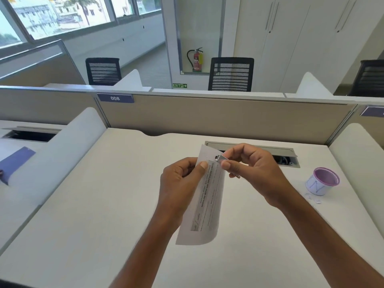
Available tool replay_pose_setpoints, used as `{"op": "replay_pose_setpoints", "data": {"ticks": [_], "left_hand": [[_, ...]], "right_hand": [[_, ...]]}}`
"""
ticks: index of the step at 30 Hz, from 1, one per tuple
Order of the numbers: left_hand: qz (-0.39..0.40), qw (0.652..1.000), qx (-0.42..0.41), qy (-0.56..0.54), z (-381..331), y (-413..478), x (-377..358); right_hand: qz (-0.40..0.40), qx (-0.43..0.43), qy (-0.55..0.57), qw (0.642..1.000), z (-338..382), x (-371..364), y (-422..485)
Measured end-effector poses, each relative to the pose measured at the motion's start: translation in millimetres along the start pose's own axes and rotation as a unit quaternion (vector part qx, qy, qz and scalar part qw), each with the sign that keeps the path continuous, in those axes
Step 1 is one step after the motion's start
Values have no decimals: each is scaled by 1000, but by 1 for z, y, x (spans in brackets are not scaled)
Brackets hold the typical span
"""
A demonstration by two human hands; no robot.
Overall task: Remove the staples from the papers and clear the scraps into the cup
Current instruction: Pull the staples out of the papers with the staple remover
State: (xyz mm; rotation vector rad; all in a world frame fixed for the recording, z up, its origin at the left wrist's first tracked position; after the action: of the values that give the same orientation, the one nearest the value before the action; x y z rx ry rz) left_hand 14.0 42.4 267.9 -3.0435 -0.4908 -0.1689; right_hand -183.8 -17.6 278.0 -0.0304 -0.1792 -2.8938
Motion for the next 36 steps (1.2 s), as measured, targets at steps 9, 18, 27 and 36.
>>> {"op": "replay_pose_setpoints", "data": {"ticks": [9,18,27,36], "left_hand": [[22,999,-29,-30,-8,-15,1],[24,998,-55,-19,-11,-20,-2],[10,998,-62,3,-14,-13,-6],[-18,995,-96,22,-9,-9,-9]], "right_hand": [[-10,38,-66,997,16,-2,-14],[-16,53,-81,995,20,0,-20],[-6,97,-121,988,23,-2,-23],[-11,50,-87,995,16,-7,-24]]}}
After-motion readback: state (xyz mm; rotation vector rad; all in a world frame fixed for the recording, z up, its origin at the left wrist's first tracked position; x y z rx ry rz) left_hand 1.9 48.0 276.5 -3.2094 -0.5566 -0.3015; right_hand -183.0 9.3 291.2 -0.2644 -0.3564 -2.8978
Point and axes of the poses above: each hand's wrist, its own y-axis towards the middle knuckle, its own x-axis out of the back of the hand, z = x × y, the point moved 3 cm from there along y, towards the middle knuckle, and after that the axes turned 5 degrees about -z, right-handed, at the moved point
